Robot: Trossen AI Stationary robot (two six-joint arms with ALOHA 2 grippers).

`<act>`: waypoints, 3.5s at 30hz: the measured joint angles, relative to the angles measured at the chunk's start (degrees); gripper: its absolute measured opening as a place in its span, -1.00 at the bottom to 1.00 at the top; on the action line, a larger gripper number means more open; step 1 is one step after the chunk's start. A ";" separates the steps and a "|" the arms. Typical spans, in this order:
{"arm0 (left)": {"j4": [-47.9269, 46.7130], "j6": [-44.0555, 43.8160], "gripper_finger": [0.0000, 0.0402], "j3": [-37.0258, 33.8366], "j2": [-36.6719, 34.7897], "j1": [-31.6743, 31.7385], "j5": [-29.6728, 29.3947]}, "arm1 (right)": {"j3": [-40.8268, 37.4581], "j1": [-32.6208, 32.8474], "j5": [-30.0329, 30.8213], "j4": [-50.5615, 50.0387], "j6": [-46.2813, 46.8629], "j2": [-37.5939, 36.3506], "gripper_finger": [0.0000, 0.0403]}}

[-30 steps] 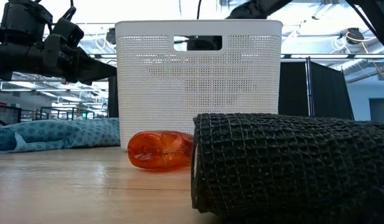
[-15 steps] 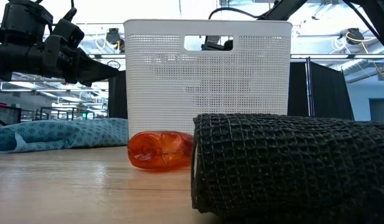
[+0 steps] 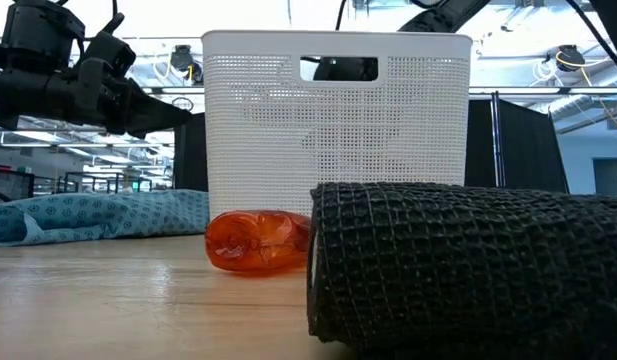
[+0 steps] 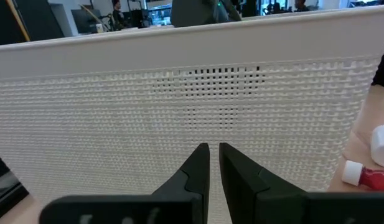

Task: Pick & place medical supplies in basket/bin
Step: Adjust the white bin

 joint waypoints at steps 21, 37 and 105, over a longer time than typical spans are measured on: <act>0.44 -1.01 -0.79 0.00 0.00 0.00 0.06 | 0.15 1.14 -11.39 3.06 20.77 -38.49 -0.32; 0.34 -2.08 -0.79 0.00 0.02 -0.01 0.01 | -36.87 -0.94 -16.79 24.50 45.89 -71.14 -0.99; -83.36 -38.93 -0.79 73.85 49.78 -28.88 -39.51 | -69.44 -1.00 -8.00 55.74 48.70 -82.13 -1.00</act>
